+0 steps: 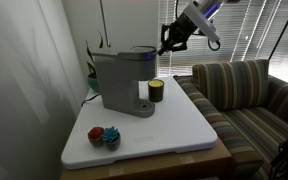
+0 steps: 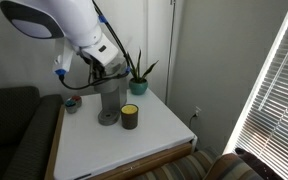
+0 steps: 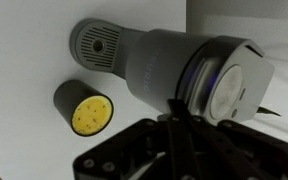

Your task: Open the coffee maker lid

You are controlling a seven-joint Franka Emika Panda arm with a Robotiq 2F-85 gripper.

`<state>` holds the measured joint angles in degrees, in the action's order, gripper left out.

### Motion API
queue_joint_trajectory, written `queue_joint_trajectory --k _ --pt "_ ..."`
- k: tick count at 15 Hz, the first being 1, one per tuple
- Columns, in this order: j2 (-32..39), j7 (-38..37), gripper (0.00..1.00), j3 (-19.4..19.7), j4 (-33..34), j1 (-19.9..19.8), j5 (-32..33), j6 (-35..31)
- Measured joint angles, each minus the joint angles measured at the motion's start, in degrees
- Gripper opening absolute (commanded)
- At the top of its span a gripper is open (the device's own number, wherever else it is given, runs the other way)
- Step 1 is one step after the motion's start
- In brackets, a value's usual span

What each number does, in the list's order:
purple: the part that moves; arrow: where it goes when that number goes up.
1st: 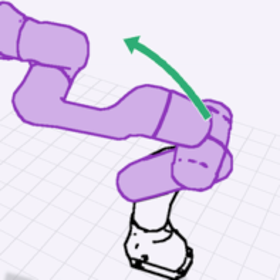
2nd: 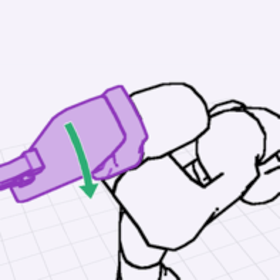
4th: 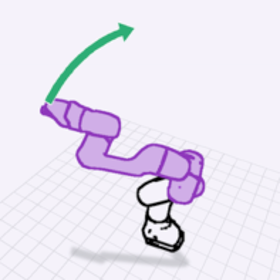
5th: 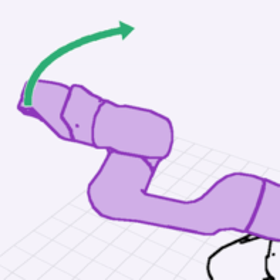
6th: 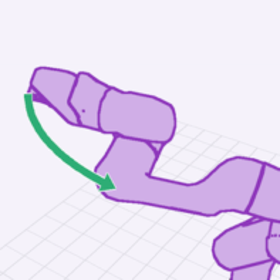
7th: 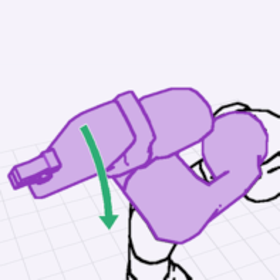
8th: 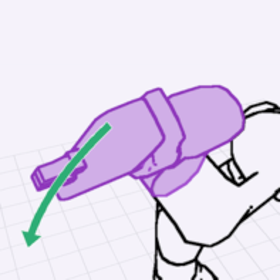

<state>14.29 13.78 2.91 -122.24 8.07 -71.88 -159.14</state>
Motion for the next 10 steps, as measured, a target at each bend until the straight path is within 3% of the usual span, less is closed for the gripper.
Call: queue_joint_trajectory --k 10 --pt "-3.0 0.0 0.0 -0.02 0.66 1.41 0.0 -5.09"
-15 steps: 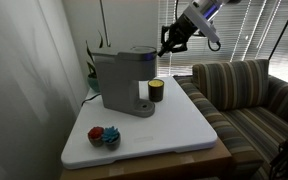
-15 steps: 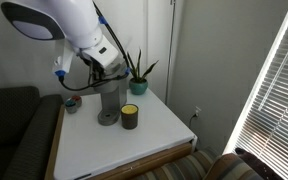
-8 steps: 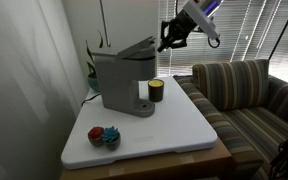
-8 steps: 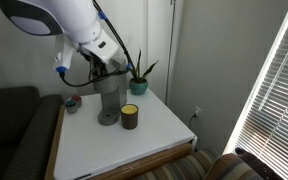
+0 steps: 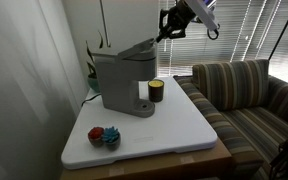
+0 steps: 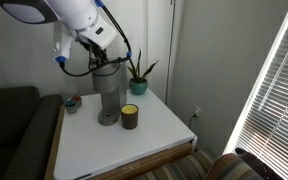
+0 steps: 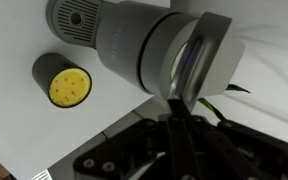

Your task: Open the coffee maker lid

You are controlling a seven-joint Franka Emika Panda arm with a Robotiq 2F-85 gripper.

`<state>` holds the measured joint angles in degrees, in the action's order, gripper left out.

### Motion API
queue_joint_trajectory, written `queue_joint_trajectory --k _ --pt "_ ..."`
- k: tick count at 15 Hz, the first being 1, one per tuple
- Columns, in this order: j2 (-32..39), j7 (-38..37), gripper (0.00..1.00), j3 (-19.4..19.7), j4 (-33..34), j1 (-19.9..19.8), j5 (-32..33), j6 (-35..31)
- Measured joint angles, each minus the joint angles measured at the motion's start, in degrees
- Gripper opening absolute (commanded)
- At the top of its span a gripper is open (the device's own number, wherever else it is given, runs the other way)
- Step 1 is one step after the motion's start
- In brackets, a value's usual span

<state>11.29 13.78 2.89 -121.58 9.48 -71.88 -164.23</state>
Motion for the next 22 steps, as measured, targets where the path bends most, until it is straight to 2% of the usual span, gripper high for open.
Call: queue_joint_trajectory --k 4,8,22 --pt "-0.04 -0.51 0.0 0.01 -0.36 0.06 0.69 -0.79" --pt "-0.03 -3.38 0.0 0.15 -2.48 0.12 3.79 -4.35" --pt "0.01 -3.78 0.0 -1.94 -2.19 1.15 3.6 -2.57"
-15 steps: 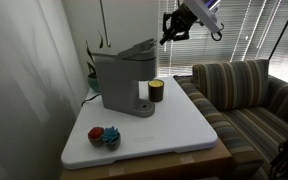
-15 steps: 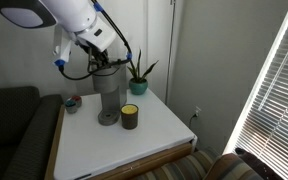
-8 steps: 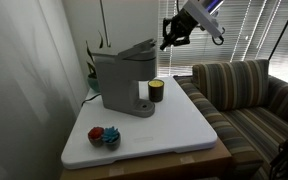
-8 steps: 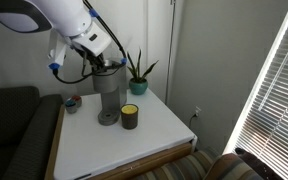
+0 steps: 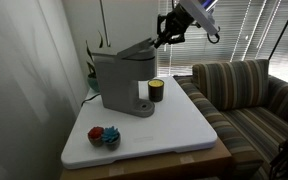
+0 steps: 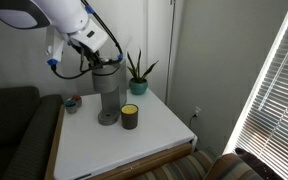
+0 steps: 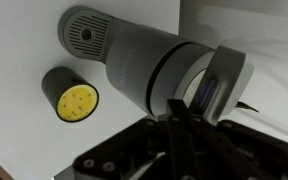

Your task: Open the coffee maker lid

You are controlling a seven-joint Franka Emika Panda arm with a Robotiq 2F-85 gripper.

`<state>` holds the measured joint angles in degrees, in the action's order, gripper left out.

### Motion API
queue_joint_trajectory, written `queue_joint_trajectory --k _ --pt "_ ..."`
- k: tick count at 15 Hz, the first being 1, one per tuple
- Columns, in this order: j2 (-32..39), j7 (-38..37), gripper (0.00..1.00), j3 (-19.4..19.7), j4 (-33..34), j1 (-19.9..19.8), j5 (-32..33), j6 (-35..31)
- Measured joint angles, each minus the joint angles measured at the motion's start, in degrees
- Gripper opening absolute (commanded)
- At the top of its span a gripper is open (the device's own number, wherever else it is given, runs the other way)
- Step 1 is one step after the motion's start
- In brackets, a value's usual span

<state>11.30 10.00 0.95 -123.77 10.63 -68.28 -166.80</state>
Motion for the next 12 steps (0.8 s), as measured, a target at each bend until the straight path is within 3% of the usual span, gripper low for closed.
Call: queue_joint_trajectory --k 12 --pt "-0.39 1.63 0.0 -0.35 1.88 0.08 -0.9 -0.06"
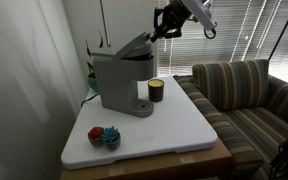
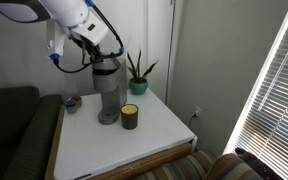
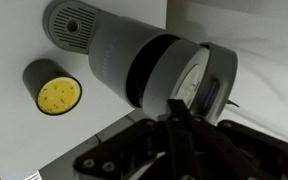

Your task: Open the coffee maker lid

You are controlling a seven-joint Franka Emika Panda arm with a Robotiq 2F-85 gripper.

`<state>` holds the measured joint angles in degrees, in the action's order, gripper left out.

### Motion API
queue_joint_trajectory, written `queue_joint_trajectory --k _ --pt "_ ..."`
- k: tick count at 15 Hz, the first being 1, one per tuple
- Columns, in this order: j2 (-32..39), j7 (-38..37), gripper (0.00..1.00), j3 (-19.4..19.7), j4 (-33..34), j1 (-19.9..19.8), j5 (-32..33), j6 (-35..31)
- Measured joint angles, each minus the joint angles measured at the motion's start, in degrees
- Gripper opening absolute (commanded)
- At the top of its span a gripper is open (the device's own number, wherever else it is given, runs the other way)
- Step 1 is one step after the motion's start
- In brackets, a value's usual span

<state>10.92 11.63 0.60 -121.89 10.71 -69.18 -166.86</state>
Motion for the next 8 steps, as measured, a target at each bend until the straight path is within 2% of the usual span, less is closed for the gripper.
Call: queue_joint_trajectory --k 8 --pt "-0.11 0.0 0.0 0.0 2.02 0.44 2.13 -0.08"
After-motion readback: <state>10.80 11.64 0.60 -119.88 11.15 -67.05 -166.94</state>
